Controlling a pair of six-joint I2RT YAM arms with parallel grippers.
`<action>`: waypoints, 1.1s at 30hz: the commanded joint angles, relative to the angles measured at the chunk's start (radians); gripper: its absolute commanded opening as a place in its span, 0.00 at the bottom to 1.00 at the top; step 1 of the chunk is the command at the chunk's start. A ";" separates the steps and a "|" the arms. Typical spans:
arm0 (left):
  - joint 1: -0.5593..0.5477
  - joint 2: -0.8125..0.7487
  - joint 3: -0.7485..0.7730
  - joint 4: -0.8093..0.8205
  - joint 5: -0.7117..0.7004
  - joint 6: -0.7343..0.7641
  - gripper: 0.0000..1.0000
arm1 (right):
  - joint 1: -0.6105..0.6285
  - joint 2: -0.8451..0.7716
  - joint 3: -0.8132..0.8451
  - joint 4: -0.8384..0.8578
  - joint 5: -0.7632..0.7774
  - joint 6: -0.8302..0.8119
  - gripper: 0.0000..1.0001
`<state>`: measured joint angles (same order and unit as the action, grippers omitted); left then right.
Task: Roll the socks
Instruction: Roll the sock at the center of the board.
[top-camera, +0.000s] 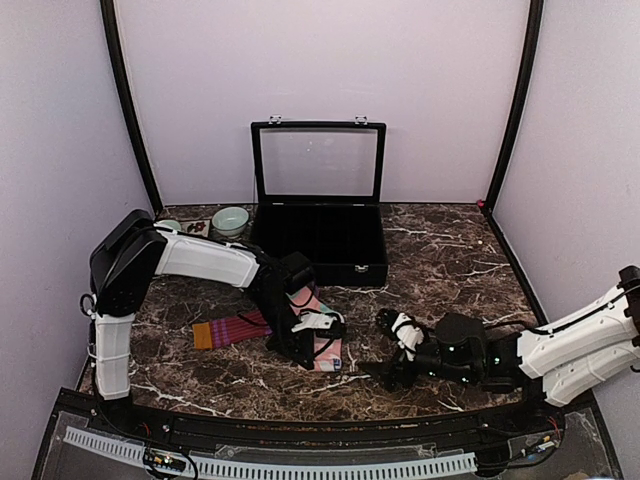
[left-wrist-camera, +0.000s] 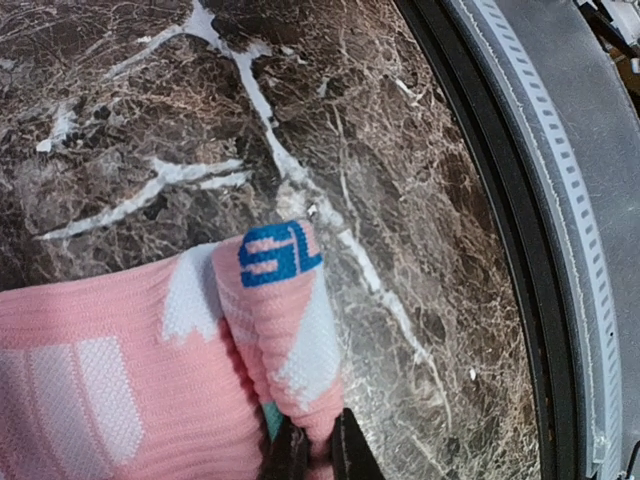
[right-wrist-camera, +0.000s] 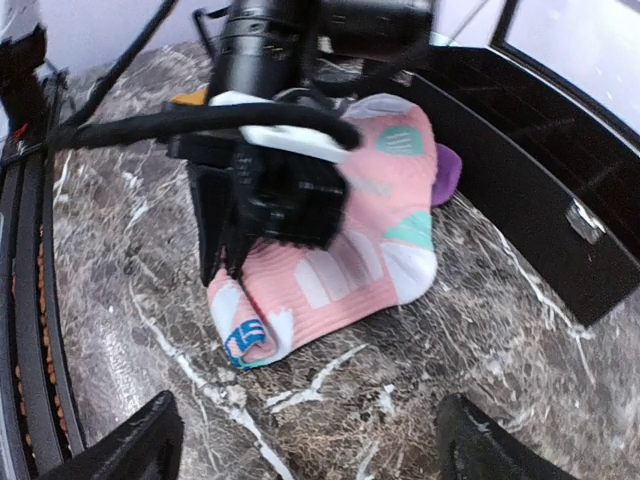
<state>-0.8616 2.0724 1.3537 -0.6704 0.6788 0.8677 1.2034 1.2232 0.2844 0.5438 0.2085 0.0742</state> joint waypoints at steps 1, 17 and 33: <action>-0.013 0.120 -0.024 -0.159 -0.048 0.003 0.04 | 0.058 0.066 0.090 -0.052 -0.015 -0.239 0.76; -0.001 0.212 0.061 -0.274 0.016 0.036 0.04 | 0.101 0.401 0.348 -0.096 -0.244 -0.508 0.47; 0.001 0.217 0.063 -0.287 0.004 0.053 0.03 | 0.090 0.550 0.369 -0.034 -0.247 -0.511 0.40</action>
<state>-0.8562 2.2131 1.4609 -0.9249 0.8867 0.8978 1.2961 1.7351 0.6353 0.4713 -0.0303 -0.4366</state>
